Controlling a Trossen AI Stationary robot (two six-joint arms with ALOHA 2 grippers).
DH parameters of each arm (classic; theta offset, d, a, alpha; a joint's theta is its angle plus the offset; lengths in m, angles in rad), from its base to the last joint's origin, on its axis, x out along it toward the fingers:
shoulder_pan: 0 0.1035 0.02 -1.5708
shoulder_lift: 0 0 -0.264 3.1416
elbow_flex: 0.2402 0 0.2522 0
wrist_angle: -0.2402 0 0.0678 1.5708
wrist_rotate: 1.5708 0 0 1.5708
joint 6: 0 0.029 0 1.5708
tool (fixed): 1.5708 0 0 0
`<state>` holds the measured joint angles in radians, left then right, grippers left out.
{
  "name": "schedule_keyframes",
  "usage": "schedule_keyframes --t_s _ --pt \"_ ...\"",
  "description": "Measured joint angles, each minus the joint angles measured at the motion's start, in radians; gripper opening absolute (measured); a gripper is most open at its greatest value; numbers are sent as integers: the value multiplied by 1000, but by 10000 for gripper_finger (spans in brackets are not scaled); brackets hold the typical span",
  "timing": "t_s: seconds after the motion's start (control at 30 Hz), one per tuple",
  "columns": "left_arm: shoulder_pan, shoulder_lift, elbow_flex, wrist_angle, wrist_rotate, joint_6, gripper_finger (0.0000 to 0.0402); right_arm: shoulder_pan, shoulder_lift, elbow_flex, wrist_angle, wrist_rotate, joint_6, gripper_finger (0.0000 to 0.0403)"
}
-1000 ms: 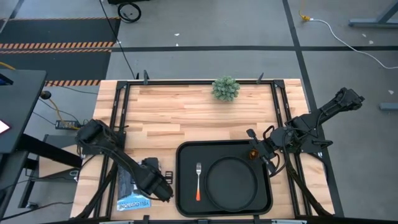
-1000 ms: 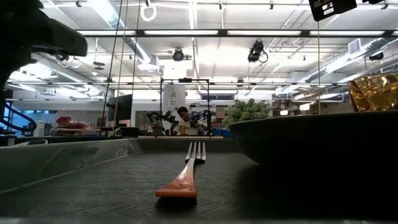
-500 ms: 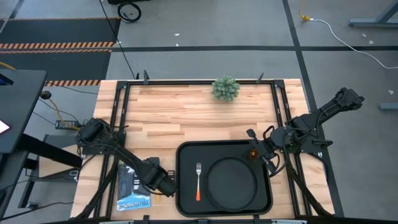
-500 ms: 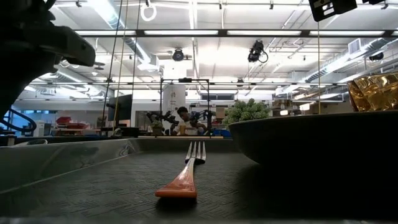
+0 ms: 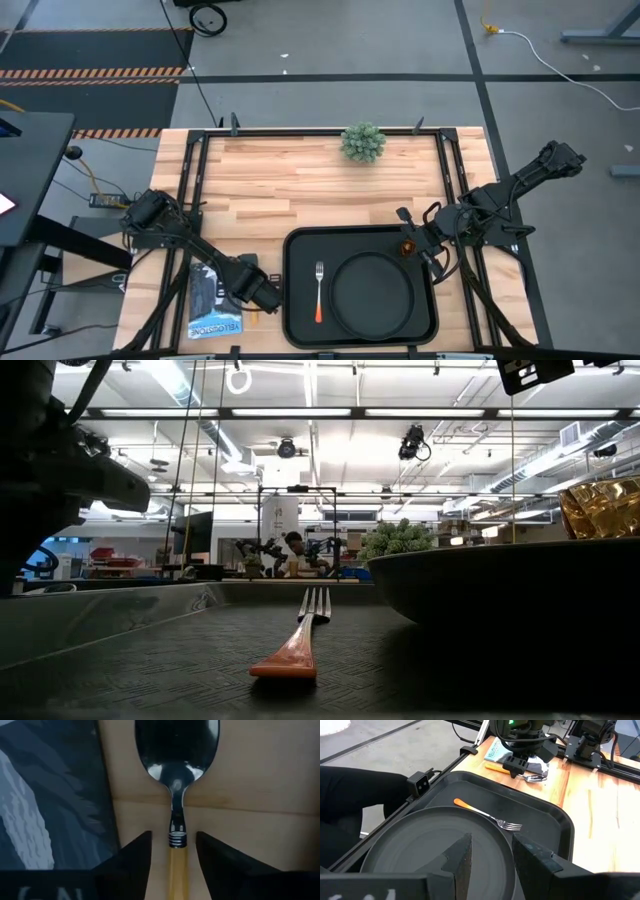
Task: Pick and place plate/cup/fork/spoon on tray
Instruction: Put the yellow spoon on the black tray to the left of the orange fork
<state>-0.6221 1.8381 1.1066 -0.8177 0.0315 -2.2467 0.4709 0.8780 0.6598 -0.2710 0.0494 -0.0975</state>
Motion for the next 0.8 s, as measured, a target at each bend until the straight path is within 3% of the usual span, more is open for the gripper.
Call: schedule_keyframes --t_s 0.5,0.8 --pt "32 0 -1 22 19 38 61 0 0 0 0 0 0 145" --pt "32 0 5 19 1 44 59 0 0 0 0 0 0 145"
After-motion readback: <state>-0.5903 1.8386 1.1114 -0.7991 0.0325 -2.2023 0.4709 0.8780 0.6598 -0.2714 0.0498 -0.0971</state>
